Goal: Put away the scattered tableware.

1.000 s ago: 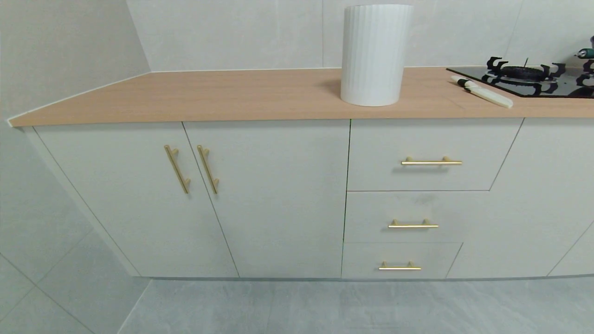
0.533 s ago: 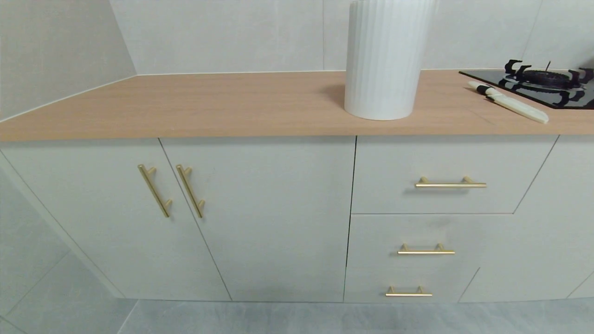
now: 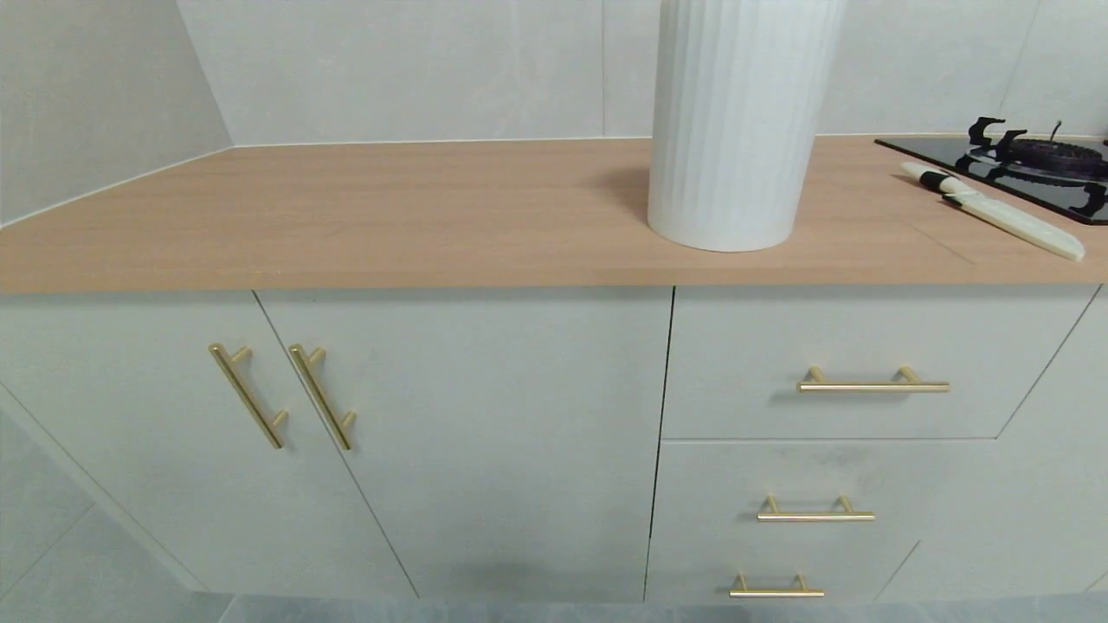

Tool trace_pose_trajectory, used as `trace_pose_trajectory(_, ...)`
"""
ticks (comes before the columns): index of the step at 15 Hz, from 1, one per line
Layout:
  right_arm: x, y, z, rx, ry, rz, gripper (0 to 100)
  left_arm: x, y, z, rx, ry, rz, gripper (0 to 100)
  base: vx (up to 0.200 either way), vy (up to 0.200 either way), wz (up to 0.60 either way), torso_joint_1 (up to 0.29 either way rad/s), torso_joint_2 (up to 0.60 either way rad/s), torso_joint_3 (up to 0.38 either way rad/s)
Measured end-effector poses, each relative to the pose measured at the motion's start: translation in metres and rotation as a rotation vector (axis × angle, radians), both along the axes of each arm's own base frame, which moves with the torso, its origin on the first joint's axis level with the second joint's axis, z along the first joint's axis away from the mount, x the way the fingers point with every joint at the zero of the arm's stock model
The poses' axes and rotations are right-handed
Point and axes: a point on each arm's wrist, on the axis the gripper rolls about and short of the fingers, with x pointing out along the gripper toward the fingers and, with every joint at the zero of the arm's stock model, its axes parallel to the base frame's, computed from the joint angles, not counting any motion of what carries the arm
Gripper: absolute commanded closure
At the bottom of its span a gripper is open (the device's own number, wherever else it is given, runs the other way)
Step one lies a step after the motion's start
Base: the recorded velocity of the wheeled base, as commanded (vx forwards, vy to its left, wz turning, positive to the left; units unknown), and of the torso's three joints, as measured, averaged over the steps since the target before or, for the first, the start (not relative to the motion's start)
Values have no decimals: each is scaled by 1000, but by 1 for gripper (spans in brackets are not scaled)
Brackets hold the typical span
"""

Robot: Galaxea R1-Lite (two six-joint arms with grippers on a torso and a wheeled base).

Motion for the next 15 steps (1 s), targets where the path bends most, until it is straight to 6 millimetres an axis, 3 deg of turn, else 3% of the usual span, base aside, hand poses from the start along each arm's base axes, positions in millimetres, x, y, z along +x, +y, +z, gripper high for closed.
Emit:
trace_pose_trajectory(10,0,0,0,1,0,0,0,0,0,0,1,0,0,0,0,0,0,0,0,0)
trace_pose_trajectory(15,0,0,0,1,0,-1,0,0,0,0,5,1,-1,0,0,-200,0,4,1,1)
